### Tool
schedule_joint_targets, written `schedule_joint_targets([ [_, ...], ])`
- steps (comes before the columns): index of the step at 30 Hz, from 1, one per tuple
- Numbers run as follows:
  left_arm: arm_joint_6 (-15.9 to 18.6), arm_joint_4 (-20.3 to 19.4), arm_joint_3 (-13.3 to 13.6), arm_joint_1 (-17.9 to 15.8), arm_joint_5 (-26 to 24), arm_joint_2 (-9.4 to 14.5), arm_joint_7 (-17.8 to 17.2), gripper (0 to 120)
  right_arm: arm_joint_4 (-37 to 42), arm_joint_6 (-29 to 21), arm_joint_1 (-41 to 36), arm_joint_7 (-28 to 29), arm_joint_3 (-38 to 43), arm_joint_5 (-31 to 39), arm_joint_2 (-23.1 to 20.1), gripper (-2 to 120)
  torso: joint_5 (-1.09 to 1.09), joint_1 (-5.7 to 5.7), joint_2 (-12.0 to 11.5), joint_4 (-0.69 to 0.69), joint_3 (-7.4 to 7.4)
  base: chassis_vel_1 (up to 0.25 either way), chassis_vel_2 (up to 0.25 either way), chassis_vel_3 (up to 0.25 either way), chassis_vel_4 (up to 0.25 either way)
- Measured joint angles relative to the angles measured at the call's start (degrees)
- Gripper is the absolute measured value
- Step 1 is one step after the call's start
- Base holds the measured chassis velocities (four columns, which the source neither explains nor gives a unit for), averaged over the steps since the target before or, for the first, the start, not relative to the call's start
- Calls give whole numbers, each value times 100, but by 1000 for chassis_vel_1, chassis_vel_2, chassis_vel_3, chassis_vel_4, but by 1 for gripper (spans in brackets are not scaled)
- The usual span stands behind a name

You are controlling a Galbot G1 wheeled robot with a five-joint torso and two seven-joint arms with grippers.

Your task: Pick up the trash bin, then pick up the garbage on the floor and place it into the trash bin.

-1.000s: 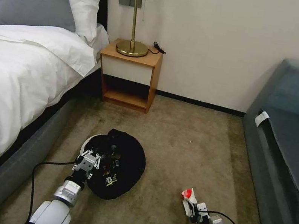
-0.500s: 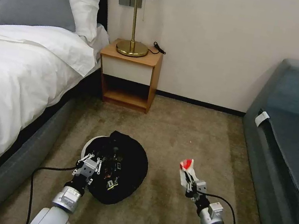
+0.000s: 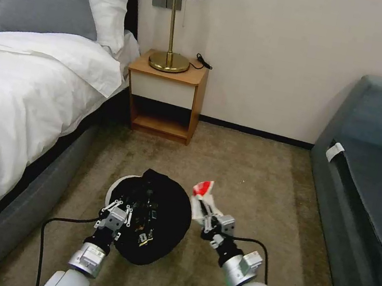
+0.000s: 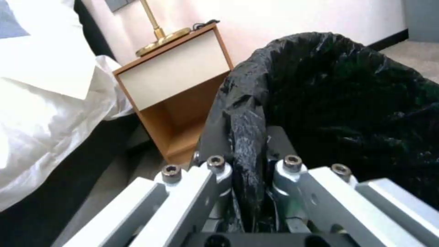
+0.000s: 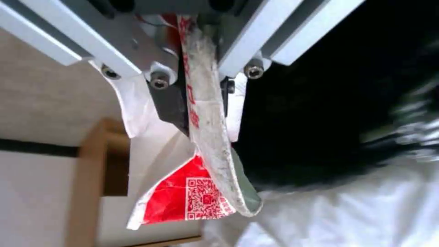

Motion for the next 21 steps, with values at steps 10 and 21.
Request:
schedule_joint_targets([
  [10,135,-48,264,-79,80,-174,-36,6,-516,115,193,-199,-480,-123,160,0,1,0,0,0,0,0,0,0,0],
  [21,223,-10,370,-196,86,-254,-45,6,-1648,89,948,47,-596,-215,242,10,1,0,0,0,0,0,0,0,0],
])
